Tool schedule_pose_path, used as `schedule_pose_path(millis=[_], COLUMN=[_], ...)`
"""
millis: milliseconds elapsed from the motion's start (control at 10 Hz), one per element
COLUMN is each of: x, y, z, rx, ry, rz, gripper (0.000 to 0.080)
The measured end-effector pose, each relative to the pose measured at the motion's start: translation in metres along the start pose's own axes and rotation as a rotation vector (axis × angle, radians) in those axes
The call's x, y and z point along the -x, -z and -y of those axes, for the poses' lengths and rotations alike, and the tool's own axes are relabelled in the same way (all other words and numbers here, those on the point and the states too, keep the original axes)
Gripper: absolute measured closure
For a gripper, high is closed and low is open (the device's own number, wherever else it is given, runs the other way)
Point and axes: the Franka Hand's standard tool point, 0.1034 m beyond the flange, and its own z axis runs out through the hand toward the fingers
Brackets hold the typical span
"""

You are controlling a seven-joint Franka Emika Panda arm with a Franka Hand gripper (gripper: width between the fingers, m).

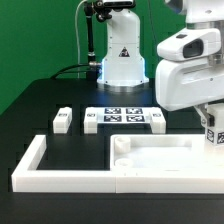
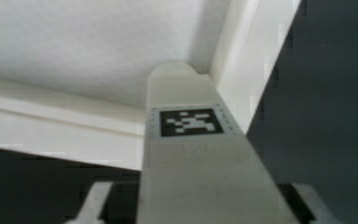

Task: Assemble desk

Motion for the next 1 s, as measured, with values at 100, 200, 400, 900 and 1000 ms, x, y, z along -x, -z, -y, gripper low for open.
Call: schedule_pose_path(millis=[100,200,400,900,1000], x=[-0.0001,-0.0012,-0.0019,-0.0013,-0.0009], y=[-0.0001,-0.0001,0.0002,0.0000,0.0000], z=[0.0001,-0.0004,-0.0026,-0.0050,-0.0047], rx=[0.000,0.003,0.011,-0.037,-0.037], ry=[-0.063,-0.181,-0.479,-1.176,-1.275], rz=[0.000,-0.004,-0.026,0.021,0.020], gripper=[0.0506,0.0506,0.0506,0.0505,0.0505])
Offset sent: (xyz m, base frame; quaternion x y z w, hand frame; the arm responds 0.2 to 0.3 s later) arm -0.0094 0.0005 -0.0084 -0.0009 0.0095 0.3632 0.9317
